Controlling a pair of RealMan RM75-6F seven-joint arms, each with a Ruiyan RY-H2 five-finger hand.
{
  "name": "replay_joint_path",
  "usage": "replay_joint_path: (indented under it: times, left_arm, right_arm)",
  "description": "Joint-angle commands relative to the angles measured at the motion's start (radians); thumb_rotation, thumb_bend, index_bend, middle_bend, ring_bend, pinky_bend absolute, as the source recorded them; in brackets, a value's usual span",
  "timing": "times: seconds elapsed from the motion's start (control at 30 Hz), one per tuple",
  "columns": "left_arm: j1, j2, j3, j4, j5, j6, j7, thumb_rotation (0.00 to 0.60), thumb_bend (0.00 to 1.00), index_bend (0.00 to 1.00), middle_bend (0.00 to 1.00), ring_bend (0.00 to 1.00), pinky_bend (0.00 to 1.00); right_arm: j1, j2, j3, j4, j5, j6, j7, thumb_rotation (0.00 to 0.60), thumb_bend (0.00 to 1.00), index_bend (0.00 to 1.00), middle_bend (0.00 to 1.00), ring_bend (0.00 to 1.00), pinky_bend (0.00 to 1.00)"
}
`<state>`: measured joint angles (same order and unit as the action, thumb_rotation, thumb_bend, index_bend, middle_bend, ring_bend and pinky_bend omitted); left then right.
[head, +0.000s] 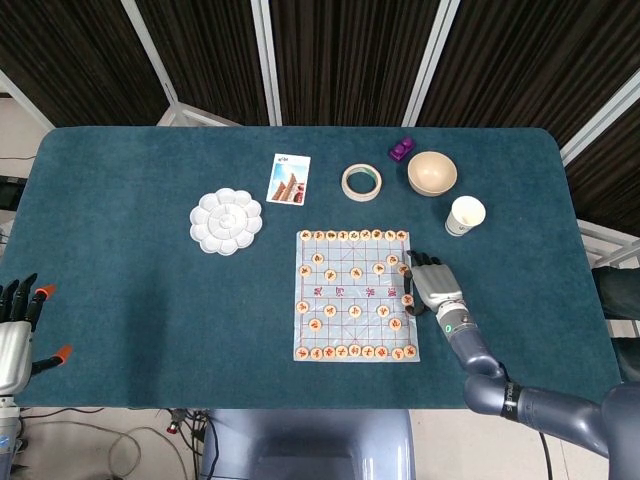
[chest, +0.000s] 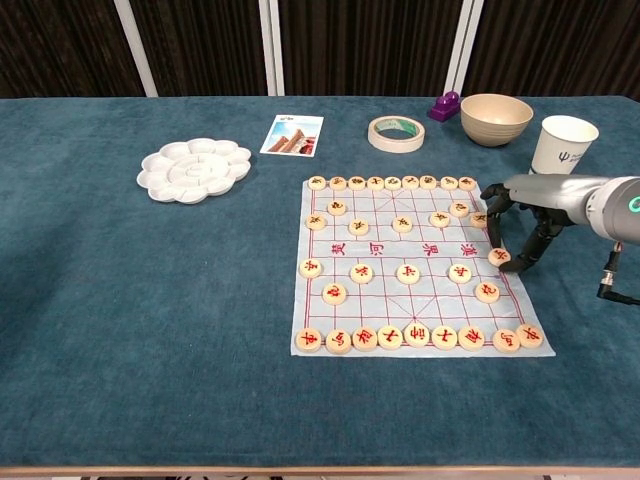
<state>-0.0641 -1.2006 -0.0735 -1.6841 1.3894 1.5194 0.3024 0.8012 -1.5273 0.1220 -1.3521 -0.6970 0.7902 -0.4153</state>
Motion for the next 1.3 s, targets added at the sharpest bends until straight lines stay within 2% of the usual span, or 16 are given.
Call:
replay_joint_path:
  times: [0.03,0.2,0.6,0.83,1.03,1.1,1.2,1.3]
  left_arm:
    - [0.000,0.000,0.000,0.001,-0.001,-0.002,0.001,0.600,0.00,0.18,0.02,0.00,0.00]
    - [-0.002,-0.001,0.001,0.000,-0.001,-0.004,0.000,0.600,0.00,0.18,0.02,0.00,0.00]
    - [-0.002,0.000,0.002,0.000,0.000,-0.005,-0.002,0.600,0.00,0.18,0.02,0.00,0.00]
    - [-0.002,0.000,0.002,0.000,0.001,-0.003,-0.001,0.600,0.00,0.18,0.02,0.00,0.00]
    - [-0.003,-0.003,0.004,0.001,0.003,-0.004,0.004,0.600,0.00,0.18,0.02,0.00,0.00]
    - [-0.002,-0.003,0.006,0.000,0.006,-0.003,0.007,0.600,0.00,0.18,0.02,0.00,0.00]
    - [0.000,-0.002,0.006,-0.005,0.011,0.003,0.003,0.600,0.00,0.18,0.02,0.00,0.00]
    - [0.003,0.002,0.005,-0.006,0.012,0.010,0.000,0.600,0.00,0.18,0.02,0.00,0.00]
  right_arm:
    - [0.001,-0.002,-0.001,0.003,0.005,-0.002,-0.002,0.600,0.35,0.51,0.01,0.07,0.14]
    - [0.005,-0.003,-0.001,0.008,0.017,-0.002,-0.006,0.600,0.35,0.45,0.01,0.07,0.14]
    - [0.013,0.020,-0.015,-0.024,0.028,-0.009,-0.022,0.600,0.35,0.43,0.01,0.07,0.14]
    - [-0.003,0.055,0.000,-0.076,-0.005,0.026,0.013,0.600,0.35,0.39,0.01,0.07,0.14]
    - [-0.050,0.138,0.026,-0.188,-0.096,0.072,0.104,0.600,0.35,0.30,0.01,0.07,0.14]
    - [-0.072,0.175,0.027,-0.228,-0.139,0.096,0.131,0.600,0.35,0.23,0.00,0.05,0.14]
    - [-0.132,0.246,0.013,-0.297,-0.222,0.188,0.156,0.600,0.35,0.16,0.00,0.03,0.14]
    - [-0.215,0.298,-0.019,-0.351,-0.341,0.300,0.213,0.600,0.35,0.15,0.00,0.03,0.14]
